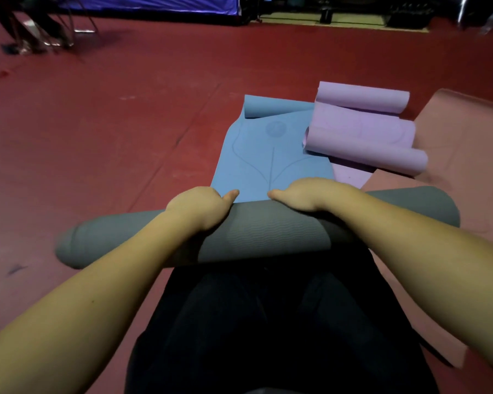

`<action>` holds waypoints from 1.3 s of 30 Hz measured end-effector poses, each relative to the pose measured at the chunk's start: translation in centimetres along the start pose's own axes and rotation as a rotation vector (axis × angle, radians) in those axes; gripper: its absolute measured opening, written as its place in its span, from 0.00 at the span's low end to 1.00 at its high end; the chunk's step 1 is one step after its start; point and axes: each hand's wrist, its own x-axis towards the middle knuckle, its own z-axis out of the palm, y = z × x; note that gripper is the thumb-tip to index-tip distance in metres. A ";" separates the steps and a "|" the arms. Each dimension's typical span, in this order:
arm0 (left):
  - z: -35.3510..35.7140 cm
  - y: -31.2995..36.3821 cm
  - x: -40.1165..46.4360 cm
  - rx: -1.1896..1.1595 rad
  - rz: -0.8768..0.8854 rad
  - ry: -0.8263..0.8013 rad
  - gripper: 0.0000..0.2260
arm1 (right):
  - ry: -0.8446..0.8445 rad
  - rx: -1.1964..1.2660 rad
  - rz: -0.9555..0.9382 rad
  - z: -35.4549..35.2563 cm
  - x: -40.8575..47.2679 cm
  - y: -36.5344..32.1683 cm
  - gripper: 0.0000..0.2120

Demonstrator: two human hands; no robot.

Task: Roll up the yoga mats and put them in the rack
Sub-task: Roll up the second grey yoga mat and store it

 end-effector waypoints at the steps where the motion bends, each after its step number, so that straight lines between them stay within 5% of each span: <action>1: 0.1 -0.1 -0.2 -0.017 -0.011 -0.059 0.32 | -0.061 0.010 -0.014 0.0 0.0 -0.2 0.33; 6: 0.4 0.2 0.0 -0.124 -0.066 -0.218 0.33 | -0.163 0.092 0.008 1.5 0.7 -0.3 0.33; 11: -0.3 -0.1 1.5 -0.221 -0.092 -0.287 0.30 | 0.336 0.002 -0.033 2.3 1.2 -0.1 0.23; 14: -0.5 0.0 2.7 -0.276 -0.088 -0.346 0.27 | 0.463 0.009 -0.045 3.2 0.0 -0.4 0.20; 22: -0.3 0.1 5.3 -0.421 -0.080 -0.477 0.19 | 0.531 -0.159 -0.018 6.6 -2.1 -0.8 0.41; 25: 0.1 0.2 5.9 -0.246 -0.088 -0.319 0.25 | 0.538 -0.129 -0.006 6.1 -1.2 -0.5 0.37; 29: 0.6 -0.6 6.2 -0.078 -0.020 0.057 0.22 | 0.544 -0.121 -0.056 5.6 -0.2 -0.2 0.26; 36: 3.3 -1.7 1.4 -0.054 0.168 0.490 0.23 | 0.416 -0.069 -0.001 4.6 1.8 0.3 0.32; 39: 5.6 -2.6 -0.6 0.145 0.318 0.481 0.37 | 0.336 -0.051 0.026 3.9 2.3 0.3 0.35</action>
